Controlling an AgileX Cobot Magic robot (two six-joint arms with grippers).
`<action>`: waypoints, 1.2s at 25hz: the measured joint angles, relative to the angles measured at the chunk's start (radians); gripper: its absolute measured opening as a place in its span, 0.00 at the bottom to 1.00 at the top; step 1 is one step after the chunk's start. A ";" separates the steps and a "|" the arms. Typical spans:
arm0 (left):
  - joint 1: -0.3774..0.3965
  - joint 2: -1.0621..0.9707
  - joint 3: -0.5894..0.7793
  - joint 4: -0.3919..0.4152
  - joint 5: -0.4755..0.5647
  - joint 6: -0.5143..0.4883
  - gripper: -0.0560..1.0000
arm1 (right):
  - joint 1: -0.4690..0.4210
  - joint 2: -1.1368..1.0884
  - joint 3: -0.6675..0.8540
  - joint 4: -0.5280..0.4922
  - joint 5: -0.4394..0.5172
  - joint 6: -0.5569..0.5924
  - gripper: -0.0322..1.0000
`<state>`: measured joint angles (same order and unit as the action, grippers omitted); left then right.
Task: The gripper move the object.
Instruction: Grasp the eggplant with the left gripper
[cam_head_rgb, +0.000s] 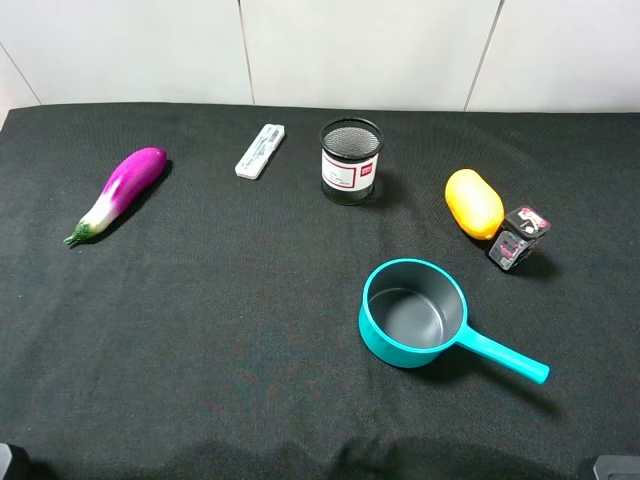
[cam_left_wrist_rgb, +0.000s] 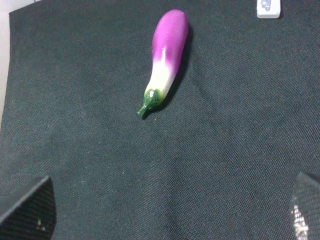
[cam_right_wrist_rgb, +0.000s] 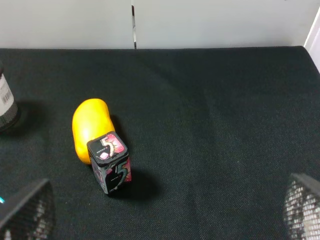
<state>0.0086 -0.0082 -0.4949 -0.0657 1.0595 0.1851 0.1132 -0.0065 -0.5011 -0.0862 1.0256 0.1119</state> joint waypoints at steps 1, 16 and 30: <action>0.000 0.000 0.000 0.000 0.000 0.000 0.99 | 0.000 0.000 0.000 0.000 0.000 0.000 0.70; 0.000 0.000 0.000 0.000 0.000 -0.009 0.99 | 0.000 0.000 0.000 0.000 0.000 0.000 0.70; 0.000 0.019 -0.002 0.012 0.008 -0.038 0.99 | 0.000 0.000 0.000 0.000 0.000 0.000 0.70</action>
<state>0.0086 0.0111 -0.4970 -0.0536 1.0678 0.1467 0.1132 -0.0065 -0.5011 -0.0862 1.0256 0.1119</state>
